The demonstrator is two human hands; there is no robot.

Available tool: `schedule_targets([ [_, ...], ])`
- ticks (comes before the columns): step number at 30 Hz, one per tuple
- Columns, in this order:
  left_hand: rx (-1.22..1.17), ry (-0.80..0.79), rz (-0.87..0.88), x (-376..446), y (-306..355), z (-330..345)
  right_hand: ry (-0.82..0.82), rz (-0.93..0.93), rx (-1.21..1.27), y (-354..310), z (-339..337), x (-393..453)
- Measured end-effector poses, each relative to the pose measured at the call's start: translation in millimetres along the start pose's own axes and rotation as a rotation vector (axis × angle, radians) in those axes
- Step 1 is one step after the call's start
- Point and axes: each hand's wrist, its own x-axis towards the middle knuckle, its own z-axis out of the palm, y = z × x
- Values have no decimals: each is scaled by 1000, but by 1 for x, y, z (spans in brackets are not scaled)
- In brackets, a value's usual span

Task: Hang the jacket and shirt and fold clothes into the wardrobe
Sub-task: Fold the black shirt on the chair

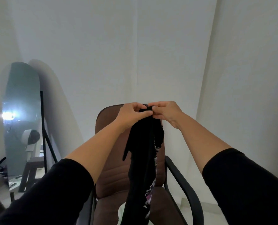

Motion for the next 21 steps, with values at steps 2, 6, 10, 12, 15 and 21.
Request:
schedule_targets([
  [2, 148, 12, 51, -4, -1, 0, -6, -12, -16, 1, 1, -2],
  [6, 280, 54, 119, -10, 1, 3, -37, -16, -21, 5, 1, -8],
  [10, 273, 51, 60, -12, 3, 4, -73, 4, -97, 7, -1, -11],
  [12, 296, 90, 71, -12, 5, 6, -116, 29, -106, 7, -2, -13],
  [15, 339, 128, 103, -13, 8, 6, -159, 49, -122, 7, -3, -17],
  [21, 284, 104, 167, -16, 18, -5, 6, -48, -149, 17, -14, -22],
])
